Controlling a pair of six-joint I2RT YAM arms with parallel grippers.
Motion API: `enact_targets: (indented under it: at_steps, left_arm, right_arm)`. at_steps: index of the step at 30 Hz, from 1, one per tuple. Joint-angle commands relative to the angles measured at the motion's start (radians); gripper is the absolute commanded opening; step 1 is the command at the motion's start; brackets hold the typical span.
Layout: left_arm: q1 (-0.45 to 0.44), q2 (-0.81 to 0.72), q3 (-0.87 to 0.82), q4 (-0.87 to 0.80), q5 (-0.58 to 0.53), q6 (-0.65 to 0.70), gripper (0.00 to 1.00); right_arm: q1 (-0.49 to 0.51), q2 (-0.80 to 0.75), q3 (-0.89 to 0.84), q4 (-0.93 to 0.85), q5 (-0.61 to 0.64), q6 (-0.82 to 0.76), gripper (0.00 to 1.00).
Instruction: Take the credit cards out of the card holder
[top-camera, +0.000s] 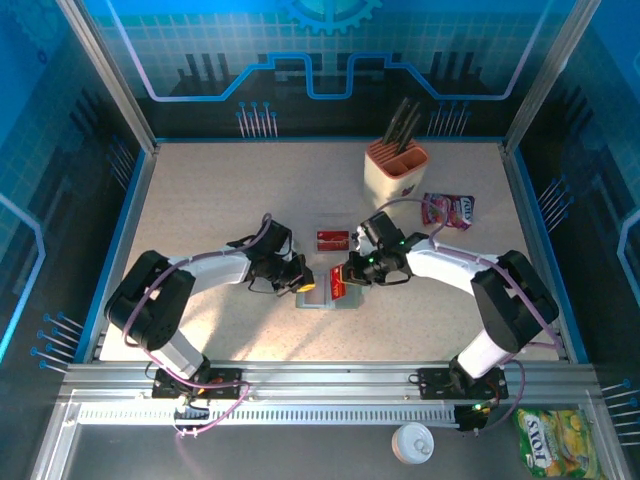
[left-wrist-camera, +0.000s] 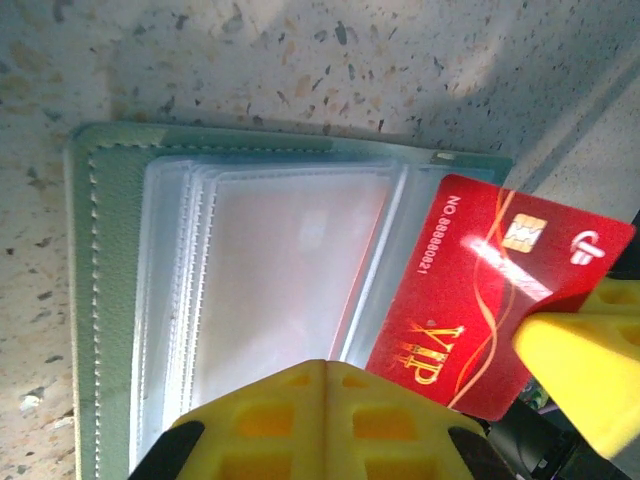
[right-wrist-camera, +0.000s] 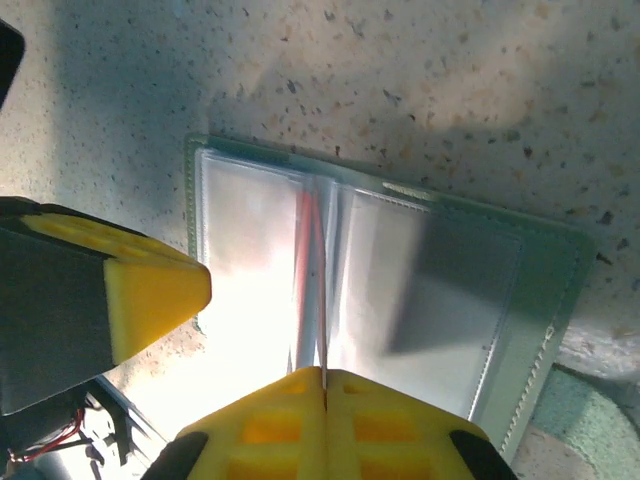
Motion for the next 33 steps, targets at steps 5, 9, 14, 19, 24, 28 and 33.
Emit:
enact_targets:
  at_steps: [5, 9, 14, 19, 24, 28, 33]
  left_arm:
    - [0.017, -0.064, -0.010, -0.007, -0.020, 0.013, 0.05]
    - [0.031, -0.083, -0.026, -0.004, -0.021, 0.014, 0.05]
    - [0.049, -0.103, -0.044, -0.004, -0.021, 0.017, 0.05]
    - [0.061, -0.110, -0.052, -0.009, -0.018, 0.032, 0.05]
    - [0.071, -0.120, -0.064, -0.006, -0.017, 0.032, 0.05]
    - [0.080, -0.132, -0.075, -0.009, -0.015, 0.034, 0.05]
    - [0.087, -0.146, -0.069, -0.042, -0.015, 0.053, 0.05]
  right_arm:
    - [-0.022, -0.011, 0.100, -0.167, 0.057, -0.136, 0.04]
    - [-0.024, 0.003, 0.164, -0.248, 0.102, -0.226, 0.04]
    - [-0.024, 0.026, 0.249, -0.360, 0.141, -0.369, 0.04]
    - [-0.023, 0.046, 0.335, -0.458, 0.211, -0.556, 0.04]
    - [-0.022, 0.055, 0.392, -0.497, 0.240, -0.735, 0.03]
    - [-0.020, 0.088, 0.439, -0.526, 0.207, -0.889, 0.04]
    - [-0.019, 0.143, 0.525, -0.592, 0.243, -1.053, 0.04]
